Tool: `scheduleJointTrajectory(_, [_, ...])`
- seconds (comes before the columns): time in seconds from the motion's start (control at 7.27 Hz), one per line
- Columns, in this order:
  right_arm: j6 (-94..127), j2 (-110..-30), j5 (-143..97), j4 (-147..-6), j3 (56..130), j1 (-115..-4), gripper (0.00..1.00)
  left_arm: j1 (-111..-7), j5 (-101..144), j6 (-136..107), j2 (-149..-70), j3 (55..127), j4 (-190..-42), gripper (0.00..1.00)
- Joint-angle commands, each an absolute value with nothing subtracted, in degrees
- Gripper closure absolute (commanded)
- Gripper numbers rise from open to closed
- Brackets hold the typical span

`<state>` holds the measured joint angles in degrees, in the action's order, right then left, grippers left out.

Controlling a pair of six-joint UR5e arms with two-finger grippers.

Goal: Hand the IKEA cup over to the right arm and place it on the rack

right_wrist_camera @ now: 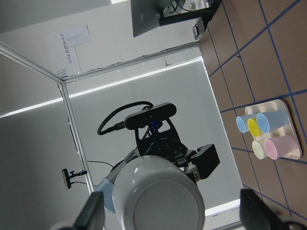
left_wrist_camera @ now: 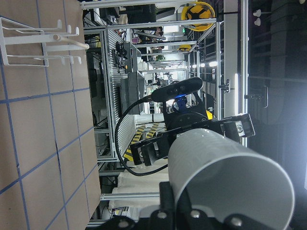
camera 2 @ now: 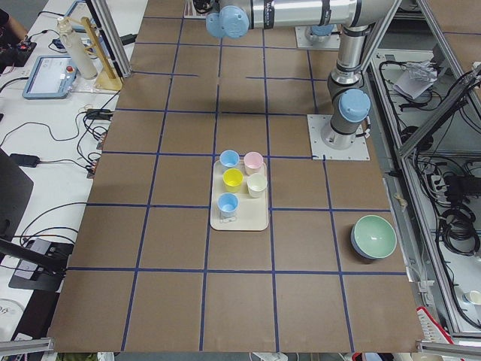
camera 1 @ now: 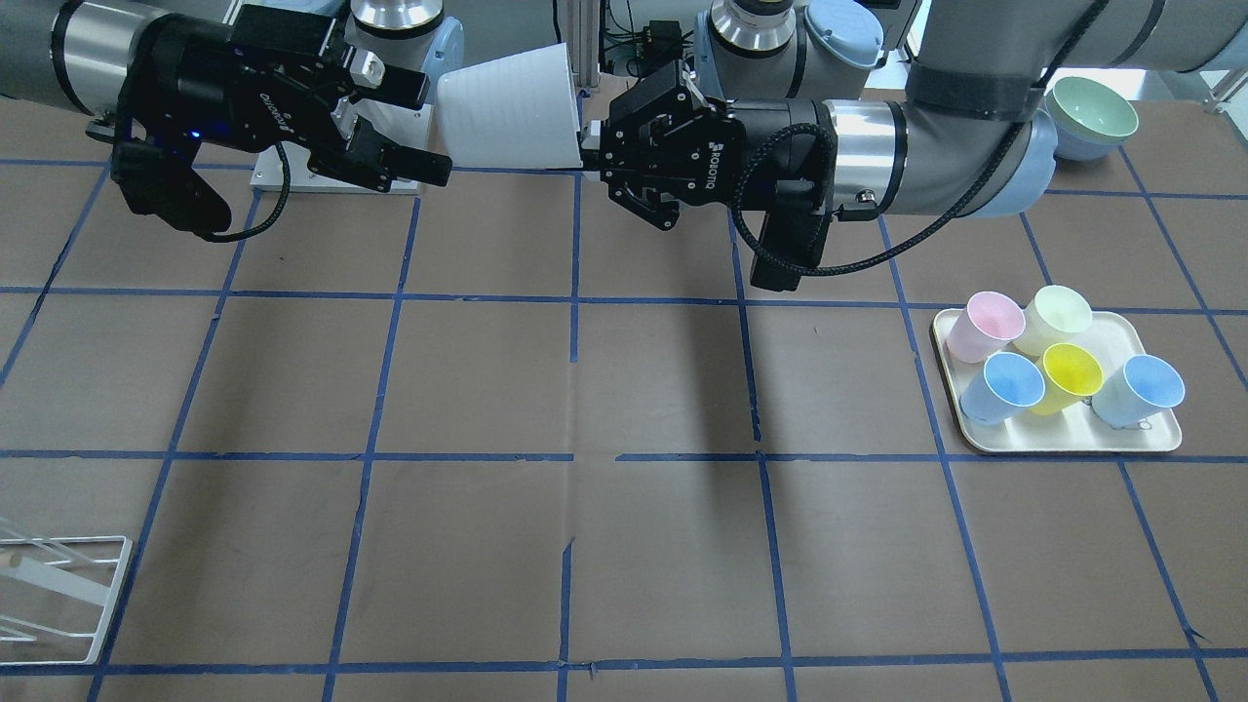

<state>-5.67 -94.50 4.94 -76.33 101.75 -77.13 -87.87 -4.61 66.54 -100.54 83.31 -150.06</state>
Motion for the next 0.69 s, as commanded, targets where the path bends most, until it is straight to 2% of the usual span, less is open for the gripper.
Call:
scheduleJointTrajectory(0.0, [-5.45, -94.92, 3.53, -73.92, 101.78, -77.43, 0.00, -89.12, -3.52, 66.45, -100.28, 83.32, -150.29, 1.00])
scheduleJointTrajectory(0.55, [-4.04, -95.18, 2.46, -72.78, 101.69, -77.87, 0.01, -89.56, -2.29, 66.53, -100.55, 83.41, -150.38, 1.00])
